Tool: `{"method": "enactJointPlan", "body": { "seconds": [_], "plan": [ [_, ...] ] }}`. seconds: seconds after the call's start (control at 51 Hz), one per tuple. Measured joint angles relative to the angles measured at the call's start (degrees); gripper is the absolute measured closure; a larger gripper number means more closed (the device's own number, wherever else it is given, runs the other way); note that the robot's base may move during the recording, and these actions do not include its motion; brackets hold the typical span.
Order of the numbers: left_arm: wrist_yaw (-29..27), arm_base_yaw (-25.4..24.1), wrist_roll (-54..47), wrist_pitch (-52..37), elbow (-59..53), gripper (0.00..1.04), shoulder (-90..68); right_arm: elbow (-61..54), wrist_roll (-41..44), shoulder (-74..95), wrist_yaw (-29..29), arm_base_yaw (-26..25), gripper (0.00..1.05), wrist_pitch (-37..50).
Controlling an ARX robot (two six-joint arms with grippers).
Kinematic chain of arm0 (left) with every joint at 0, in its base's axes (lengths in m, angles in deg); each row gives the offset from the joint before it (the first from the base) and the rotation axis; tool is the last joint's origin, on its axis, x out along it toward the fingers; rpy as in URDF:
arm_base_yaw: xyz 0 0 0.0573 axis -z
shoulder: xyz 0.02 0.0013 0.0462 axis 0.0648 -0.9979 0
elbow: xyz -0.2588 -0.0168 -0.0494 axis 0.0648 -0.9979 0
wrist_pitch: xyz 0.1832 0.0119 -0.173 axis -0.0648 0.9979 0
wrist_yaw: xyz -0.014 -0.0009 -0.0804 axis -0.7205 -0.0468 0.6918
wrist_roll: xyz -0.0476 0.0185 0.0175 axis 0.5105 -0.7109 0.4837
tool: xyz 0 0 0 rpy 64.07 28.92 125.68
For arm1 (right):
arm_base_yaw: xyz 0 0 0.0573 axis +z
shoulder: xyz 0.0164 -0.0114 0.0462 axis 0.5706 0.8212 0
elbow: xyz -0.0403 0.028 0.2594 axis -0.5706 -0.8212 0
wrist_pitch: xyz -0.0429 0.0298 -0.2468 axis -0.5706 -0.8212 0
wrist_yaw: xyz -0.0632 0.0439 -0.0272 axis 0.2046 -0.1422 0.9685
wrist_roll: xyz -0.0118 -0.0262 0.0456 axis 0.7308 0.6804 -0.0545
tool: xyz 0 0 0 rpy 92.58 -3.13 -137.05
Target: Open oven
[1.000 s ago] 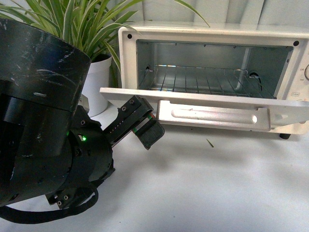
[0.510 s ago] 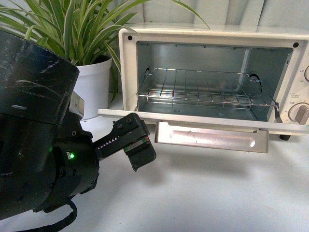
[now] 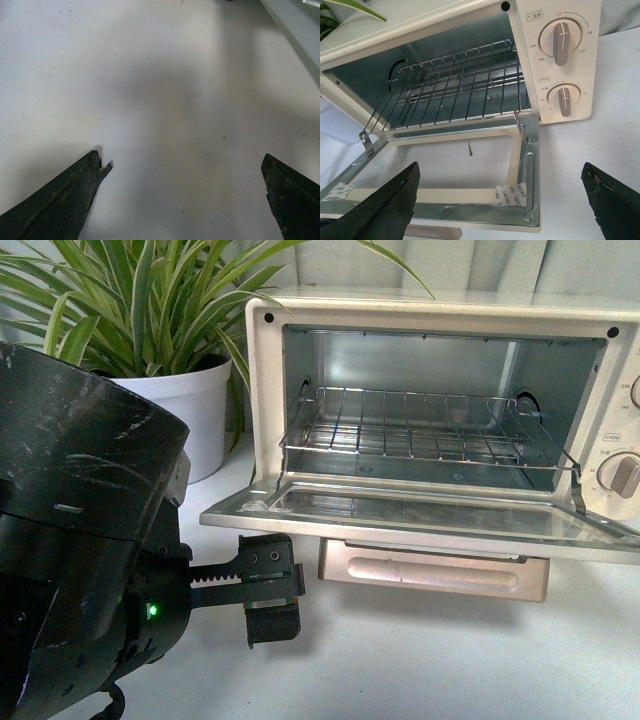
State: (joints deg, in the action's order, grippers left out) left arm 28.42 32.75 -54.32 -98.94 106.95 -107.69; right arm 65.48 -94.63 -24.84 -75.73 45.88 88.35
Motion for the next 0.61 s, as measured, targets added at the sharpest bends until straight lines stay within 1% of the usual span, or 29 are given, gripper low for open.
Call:
{"method": "enactJointPlan", "body": {
  "seconds": [0.078,0.314,0.608],
  "plan": [
    [-1.38,0.24,-2.49,-0.28,-0.02,0.07,-0.26,0.00,0.00,-0.04,0.00,0.00,0.09,0.00],
    [-3.10,0.74,-8.79,-0.85,-0.50,0.07,-0.46,0.00,0.00,-0.13,0.00,0.02,0.09,0.00],
    [-4.31,1.92,-15.32,-1.01,-0.83,0.07,-0.35,-0.24,0.00,-0.15,0.02,0.17,0.09,0.00]
  ]
}}
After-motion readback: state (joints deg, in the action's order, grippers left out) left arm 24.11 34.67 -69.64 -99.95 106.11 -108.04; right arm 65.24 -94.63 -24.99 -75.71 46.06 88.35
